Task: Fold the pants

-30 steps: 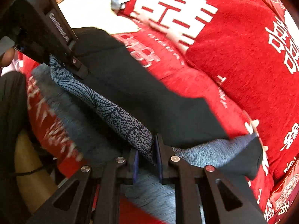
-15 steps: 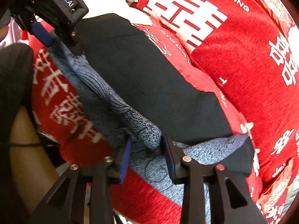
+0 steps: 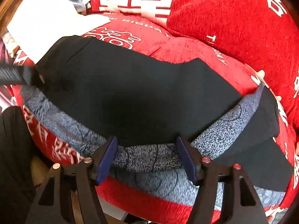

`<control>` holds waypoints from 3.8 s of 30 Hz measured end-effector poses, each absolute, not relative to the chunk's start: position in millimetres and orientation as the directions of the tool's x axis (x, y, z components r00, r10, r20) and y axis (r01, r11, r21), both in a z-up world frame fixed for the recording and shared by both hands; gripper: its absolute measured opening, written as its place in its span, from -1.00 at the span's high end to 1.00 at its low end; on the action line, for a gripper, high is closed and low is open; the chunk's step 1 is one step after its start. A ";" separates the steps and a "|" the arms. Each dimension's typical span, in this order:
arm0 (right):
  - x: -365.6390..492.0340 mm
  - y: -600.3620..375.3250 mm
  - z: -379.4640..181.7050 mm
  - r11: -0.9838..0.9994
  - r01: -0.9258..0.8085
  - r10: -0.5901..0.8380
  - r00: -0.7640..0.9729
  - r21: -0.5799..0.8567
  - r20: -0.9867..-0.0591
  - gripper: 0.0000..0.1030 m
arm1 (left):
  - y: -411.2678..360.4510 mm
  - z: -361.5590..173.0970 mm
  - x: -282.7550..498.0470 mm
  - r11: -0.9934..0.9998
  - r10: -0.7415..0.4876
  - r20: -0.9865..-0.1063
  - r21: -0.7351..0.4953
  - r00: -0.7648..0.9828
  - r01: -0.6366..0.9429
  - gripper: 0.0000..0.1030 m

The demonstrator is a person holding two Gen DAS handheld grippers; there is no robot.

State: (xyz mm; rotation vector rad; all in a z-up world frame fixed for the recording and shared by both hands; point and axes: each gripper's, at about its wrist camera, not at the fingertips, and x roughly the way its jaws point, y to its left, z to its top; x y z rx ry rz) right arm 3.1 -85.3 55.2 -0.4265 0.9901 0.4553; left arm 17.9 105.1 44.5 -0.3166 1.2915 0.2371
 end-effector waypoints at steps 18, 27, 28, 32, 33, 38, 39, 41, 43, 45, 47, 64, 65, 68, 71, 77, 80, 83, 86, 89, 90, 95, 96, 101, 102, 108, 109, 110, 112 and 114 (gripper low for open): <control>126.3 -184.8 57.0 0.995 -0.058 -0.054 0.392 -0.083 -0.919 -0.57 | 36.0 54.1 54.1 0.986 0.036 -0.965 -0.008 0.258 -0.169 -0.50; 56.3 -230.7 76.0 0.999 0.016 0.023 0.457 0.033 -0.889 0.79 | 34.8 52.0 36.8 0.992 0.013 -0.969 -0.017 0.246 -0.121 -0.58; 48.9 -234.3 76.4 0.999 0.023 0.026 0.463 0.042 -0.886 0.80 | 34.1 54.6 34.6 0.993 0.001 -0.969 -0.029 0.249 -0.116 -0.58; 22.7 -244.0 72.4 0.997 0.053 0.024 0.479 0.056 -0.878 0.81 | 19.9 67.2 29.6 0.991 -0.085 -0.955 -0.110 0.284 -0.073 -0.58; 18.7 -244.8 70.3 0.997 0.053 0.023 0.479 0.056 -0.877 0.81 | 13.6 68.6 31.8 0.992 -0.093 -0.952 -0.114 0.290 -0.058 -0.58; 9.2 -242.4 69.1 0.999 0.022 0.011 0.489 0.024 -0.872 0.81 | -22.0 51.1 46.8 0.998 -0.065 -0.965 -0.065 0.256 0.009 -0.60; 8.0 -241.8 71.4 1.000 0.016 0.008 0.496 0.018 -0.868 0.81 | -26.4 50.4 43.0 0.999 -0.041 -0.962 -0.036 0.269 0.023 -0.68; 3.0 -241.0 75.5 1.000 0.003 0.001 0.512 0.003 -0.859 0.81 | -34.5 48.8 36.0 0.998 -0.035 -0.964 -0.018 0.262 0.067 -0.68; -1.7 -239.8 76.9 1.000 -0.004 -0.011 0.517 -0.015 -0.856 0.81 | -42.2 46.4 27.6 0.993 -0.004 -0.966 0.026 0.259 0.113 -0.68; -4.3 -240.8 76.1 1.000 -0.006 -0.006 0.507 -0.010 -0.862 0.81 | -39.7 51.6 24.5 0.993 -0.021 -0.966 0.010 0.257 0.119 -0.68; -4.2 -245.6 79.3 1.000 -0.002 0.010 0.505 0.010 -0.863 0.81 | -29.2 65.8 27.6 0.992 -0.108 -0.957 -0.084 0.270 0.097 -0.68; 140.5 -255.4 119.5 0.987 -0.003 -0.132 0.551 -0.161 -0.824 -0.53 | -56.6 59.5 121.8 0.994 0.098 -0.957 0.082 0.274 -0.071 -0.69; 156.1 -254.8 117.2 0.988 0.000 -0.129 0.543 -0.154 -0.830 -0.54 | -62.2 59.7 118.7 0.996 0.080 -0.959 0.069 0.271 -0.049 -0.69; 214.3 -243.7 91.0 0.979 -0.026 -0.171 0.444 -0.203 -0.880 -0.59 | -67.2 59.6 111.0 0.998 0.064 -0.961 0.057 0.268 -0.035 -0.69; 245.3 -239.2 53.0 0.968 -0.072 -0.204 0.325 -0.240 -0.923 -0.59 | -57.6 60.0 113.0 1.000 0.000 -0.976 -0.006 0.218 -0.027 -0.69; 239.5 -273.8 56.5 0.994 -0.032 -0.089 0.343 -0.107 -0.935 0.86 | -32.6 72.6 114.2 0.994 -0.035 -0.974 -0.058 0.224 -0.096 -0.69; 213.1 -296.3 83.1 0.996 0.022 -0.084 0.421 -0.082 -0.903 0.89 | -19.6 69.5 122.7 0.985 -0.036 -0.977 -0.070 0.212 -0.157 -0.69; 174.0 -323.6 112.0 0.995 0.086 -0.079 0.509 -0.041 -0.857 0.90 | -19.0 62.0 124.4 0.982 -0.040 -0.983 -0.071 0.181 -0.173 -0.69; 124.3 -361.8 133.1 0.984 0.177 -0.079 0.566 0.028 -0.821 0.89 | -40.3 60.0 116.8 0.992 -0.027 -0.983 -0.049 0.180 -0.120 -0.69; 86.6 -393.1 135.9 0.968 0.246 -0.102 0.573 0.052 -0.813 0.89 | -64.6 60.3 109.1 0.999 -0.007 -0.982 -0.016 0.190 -0.047 -0.69; 76.3 -401.4 132.0 0.964 0.262 -0.119 0.567 0.041 -0.815 0.89 | -74.2 62.0 104.8 1.000 0.007 -0.980 0.001 0.199 -0.027 -0.69; 54.9 -425.7 99.5 0.968 0.233 -0.047 0.546 0.098 -0.836 0.89 | -103.9 59.9 93.7 0.998 -0.013 -0.982 -0.002 0.190 0.059 -0.69; 53.8 -427.3 96.4 0.971 0.220 -0.045 0.555 0.094 -0.831 0.89 | -108.1 61.6 92.5 0.997 0.005 -0.979 0.021 0.202 0.072 -0.69; 61.7 -437.7 91.0 0.969 0.217 -0.028 0.561 0.115 -0.827 0.44 | -95.0 63.1 100.9 1.000 -0.005 -0.981 -0.007 0.193 -0.011 -0.69; 64.2 -443.3 92.4 0.966 0.221 -0.019 0.573 0.133 -0.819 0.33 | -87.2 62.6 103.3 0.999 0.000 -0.981 -0.009 0.193 -0.048 -0.69; 83.9 -472.2 104.1 0.944 0.229 0.038 0.642 0.238 -0.766 -0.43 | -94.3 55.5 103.6 0.998 0.065 -0.975 0.062 0.210 -0.020 -0.85; 88.4 -474.4 107.3 0.937 0.225 0.061 0.651 0.269 -0.757 -0.46 | -96.6 56.2 103.8 0.997 0.081 -0.973 0.079 0.218 -0.017 -0.86; 96.4 -479.9 110.4 0.924 0.220 0.095 0.661 0.313 -0.744 -0.54 | -97.4 55.7 102.9 0.996 0.085 -0.972 0.083 0.217 -0.017 -0.86; 108.7 -484.3 115.2 0.923 0.235 0.073 0.670 0.304 -0.738 -0.52 | -101.3 57.6 101.5 0.997 0.079 -0.976 0.076 0.205 -0.019 -0.86; 121.5 -487.6 121.0 0.934 0.267 0.012 0.641 0.237 -0.768 0.29 | -97.9 60.5 105.3 0.999 0.053 -0.979 0.051 0.198 -0.017 -0.85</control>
